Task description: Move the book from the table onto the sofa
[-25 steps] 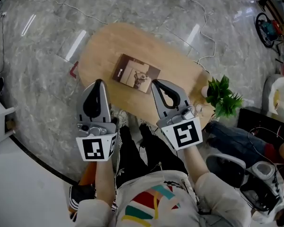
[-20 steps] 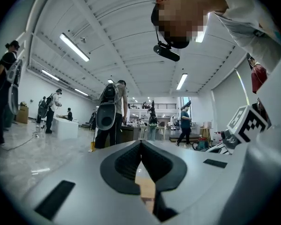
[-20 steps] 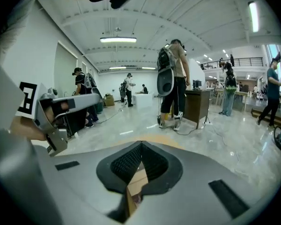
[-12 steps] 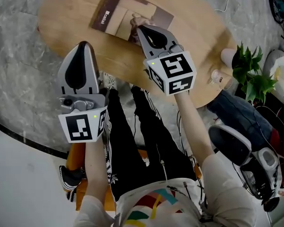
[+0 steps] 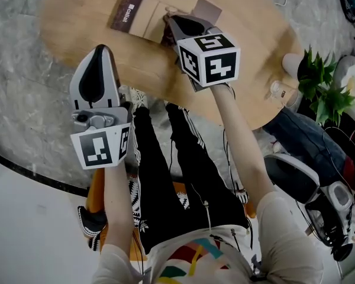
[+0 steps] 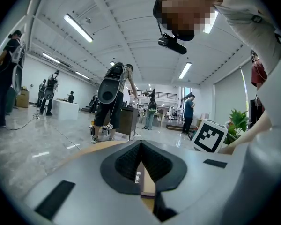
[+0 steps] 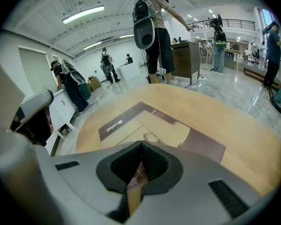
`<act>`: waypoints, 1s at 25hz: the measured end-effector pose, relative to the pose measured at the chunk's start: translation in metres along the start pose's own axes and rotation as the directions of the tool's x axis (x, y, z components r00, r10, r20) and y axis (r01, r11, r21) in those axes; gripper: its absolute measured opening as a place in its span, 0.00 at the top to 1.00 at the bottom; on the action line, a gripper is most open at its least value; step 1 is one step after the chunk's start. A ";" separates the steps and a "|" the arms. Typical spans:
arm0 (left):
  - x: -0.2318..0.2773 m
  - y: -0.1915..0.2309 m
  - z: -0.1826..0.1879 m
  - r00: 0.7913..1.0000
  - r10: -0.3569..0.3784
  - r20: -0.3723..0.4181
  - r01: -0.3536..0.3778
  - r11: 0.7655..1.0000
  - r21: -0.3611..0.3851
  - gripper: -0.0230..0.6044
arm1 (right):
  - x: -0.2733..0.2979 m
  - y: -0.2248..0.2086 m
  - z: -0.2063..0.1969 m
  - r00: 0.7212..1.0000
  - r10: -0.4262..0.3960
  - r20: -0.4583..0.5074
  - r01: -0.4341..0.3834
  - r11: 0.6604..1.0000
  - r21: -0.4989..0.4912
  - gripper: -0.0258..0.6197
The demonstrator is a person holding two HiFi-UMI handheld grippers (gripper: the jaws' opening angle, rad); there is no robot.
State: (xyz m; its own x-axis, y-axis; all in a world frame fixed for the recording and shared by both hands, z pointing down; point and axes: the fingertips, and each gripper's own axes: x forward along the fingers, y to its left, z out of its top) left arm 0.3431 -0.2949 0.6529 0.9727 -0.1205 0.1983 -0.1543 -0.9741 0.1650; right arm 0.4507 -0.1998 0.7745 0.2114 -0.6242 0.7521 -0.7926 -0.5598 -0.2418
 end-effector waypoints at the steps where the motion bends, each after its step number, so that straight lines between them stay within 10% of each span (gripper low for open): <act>1: 0.000 0.001 0.000 1.000 0.001 -0.001 -0.001 1.000 0.000 0.95 | 0.003 -0.002 -0.003 1.000 -0.007 -0.016 0.007 1.000 0.007 0.94; 25: -0.014 0.004 -0.014 0.999 0.038 -0.026 -0.038 0.999 -0.016 0.95 | -0.006 0.058 -0.050 0.992 0.082 -0.092 -0.081 0.997 0.022 0.94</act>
State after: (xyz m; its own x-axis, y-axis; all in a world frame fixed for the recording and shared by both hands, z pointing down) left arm 0.3261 -0.2945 0.6646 0.9613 -0.1519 0.2299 -0.1940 -0.9656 0.1731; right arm 0.3745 -0.2010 0.7865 0.0920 -0.6156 0.7827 -0.7945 -0.5192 -0.3150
